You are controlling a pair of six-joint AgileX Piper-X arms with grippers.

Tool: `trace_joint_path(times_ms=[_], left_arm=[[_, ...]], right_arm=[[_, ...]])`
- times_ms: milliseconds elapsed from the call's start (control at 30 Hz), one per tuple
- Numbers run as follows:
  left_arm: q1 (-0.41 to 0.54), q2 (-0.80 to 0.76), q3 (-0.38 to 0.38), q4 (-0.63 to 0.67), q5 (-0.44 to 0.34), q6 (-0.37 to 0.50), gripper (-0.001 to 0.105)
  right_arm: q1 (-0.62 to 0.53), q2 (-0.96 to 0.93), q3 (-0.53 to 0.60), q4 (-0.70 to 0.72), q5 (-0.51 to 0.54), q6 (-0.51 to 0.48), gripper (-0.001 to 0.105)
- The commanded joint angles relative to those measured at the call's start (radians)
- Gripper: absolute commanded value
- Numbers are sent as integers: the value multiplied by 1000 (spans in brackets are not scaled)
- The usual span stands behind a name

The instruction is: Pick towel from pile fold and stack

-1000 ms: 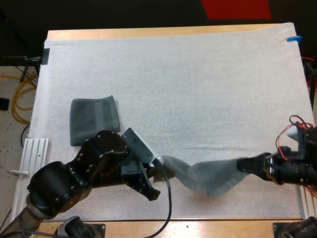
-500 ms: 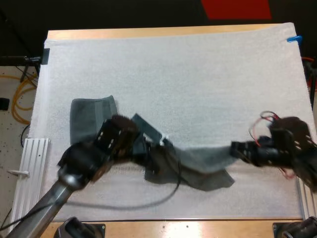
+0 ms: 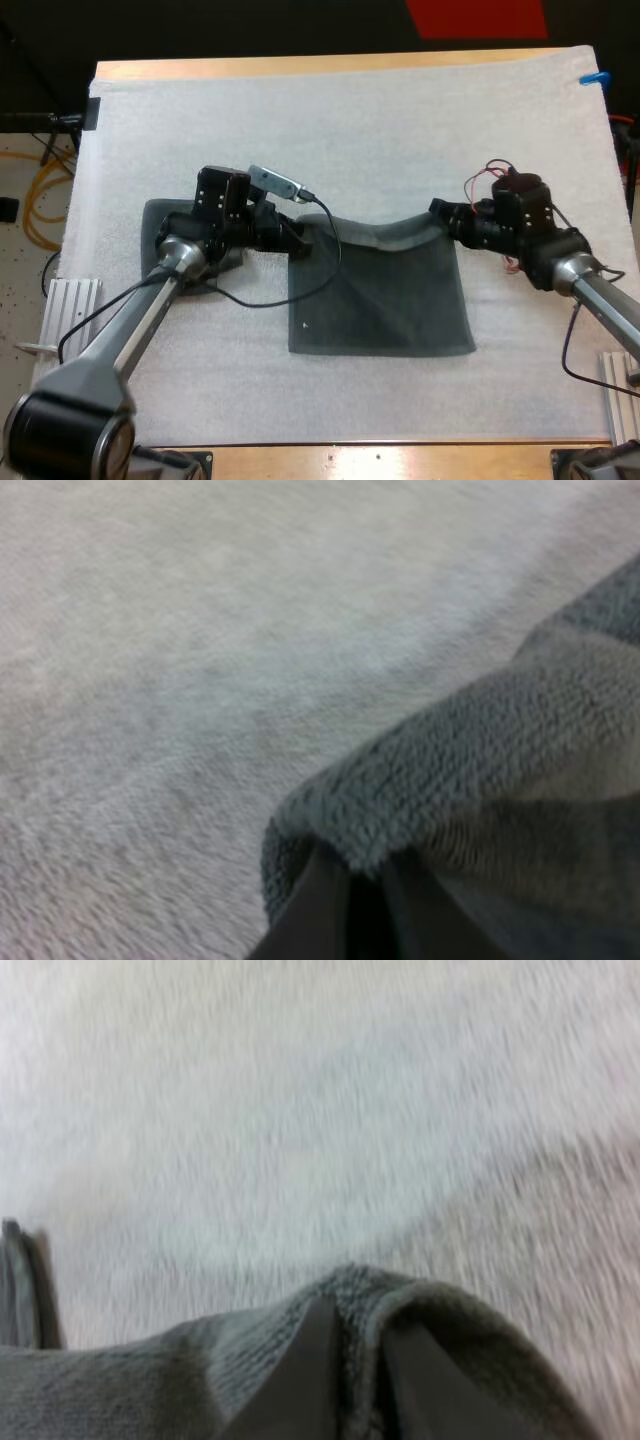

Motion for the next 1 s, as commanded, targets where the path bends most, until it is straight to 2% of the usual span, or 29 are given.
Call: trace_joint_path(times_ms=[0,333,433,533,600,700,800,900,967], left_arm=[[10,28,-5,-65,19,8,0],[16,125,-5,-215,10,32,0],[16,125,-9,-218,-12,43,5],[16,125,-12,-231,-25,50,23],[16,125,-24,-231,-25,52,42],[16,125,-60,-231,-25,51,55],[16,113,-116,-202,-25,51,55],[16,72,-179,-136,-31,55,55],[16,38,-207,-106,-79,82,55]], right_arm=[[-4,27,-3,-71,24,0,0],[-4,106,-3,-155,158,-2,0],[-4,106,-3,-157,172,-14,0],[-4,106,-3,-171,172,-15,16],[-4,106,-3,-208,171,-15,41],[-4,106,-11,-290,171,-17,70],[-4,103,-45,-349,160,-58,72],[-4,85,-106,-331,147,-135,70],[-4,65,-144,-302,147,-176,70]])
